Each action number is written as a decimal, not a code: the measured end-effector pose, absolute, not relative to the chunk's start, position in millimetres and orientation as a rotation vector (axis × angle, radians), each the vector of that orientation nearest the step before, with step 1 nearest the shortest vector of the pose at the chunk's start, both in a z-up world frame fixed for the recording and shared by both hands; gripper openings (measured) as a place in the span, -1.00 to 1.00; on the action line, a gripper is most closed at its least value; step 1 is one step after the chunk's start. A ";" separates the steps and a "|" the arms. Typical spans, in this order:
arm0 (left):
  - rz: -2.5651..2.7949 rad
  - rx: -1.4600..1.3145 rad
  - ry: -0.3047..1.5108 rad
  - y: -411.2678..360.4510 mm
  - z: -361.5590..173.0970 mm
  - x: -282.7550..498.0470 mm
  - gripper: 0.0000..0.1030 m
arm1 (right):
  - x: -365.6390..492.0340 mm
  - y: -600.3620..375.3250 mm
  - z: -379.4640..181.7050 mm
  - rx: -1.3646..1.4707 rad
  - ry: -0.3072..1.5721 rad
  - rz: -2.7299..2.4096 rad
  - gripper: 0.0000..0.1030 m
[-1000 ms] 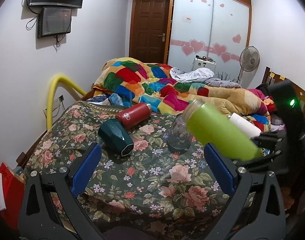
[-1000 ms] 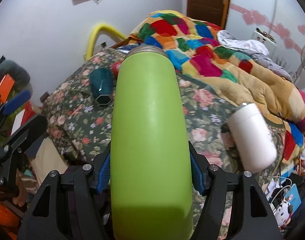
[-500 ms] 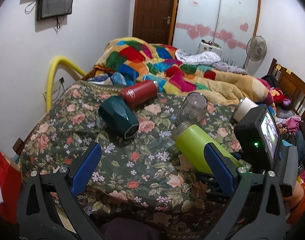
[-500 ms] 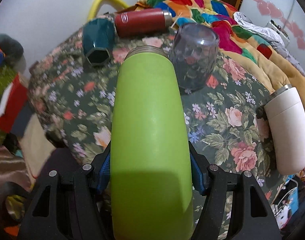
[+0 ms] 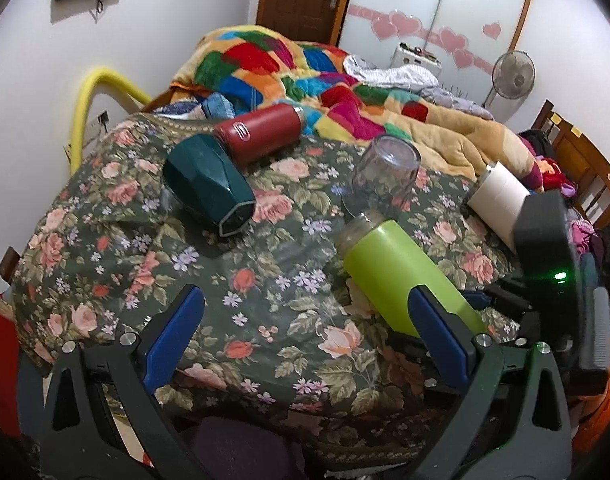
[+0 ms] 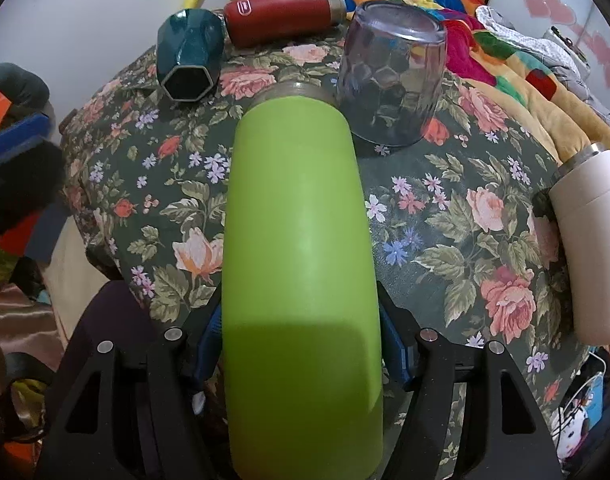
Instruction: Flip cup upright
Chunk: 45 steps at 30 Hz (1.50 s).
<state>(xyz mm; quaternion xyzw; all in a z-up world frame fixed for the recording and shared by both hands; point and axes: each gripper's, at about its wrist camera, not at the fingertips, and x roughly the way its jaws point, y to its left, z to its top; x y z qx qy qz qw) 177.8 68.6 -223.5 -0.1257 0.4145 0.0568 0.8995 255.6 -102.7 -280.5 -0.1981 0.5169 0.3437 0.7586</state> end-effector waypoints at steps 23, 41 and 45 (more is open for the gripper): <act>-0.033 -0.460 1.160 13.7 -265.2 236.5 0.80 | 195.6 -227.4 -178.6 -0.180 0.817 0.492 0.34; 0.125 -0.425 1.211 -1.6 -280.1 272.0 0.38 | 175.1 -263.9 -177.6 -0.093 0.772 0.414 0.36; 0.076 -0.376 1.180 -15.7 -267.9 272.7 0.25 | 175.5 -266.4 -178.4 -0.093 0.772 0.403 0.36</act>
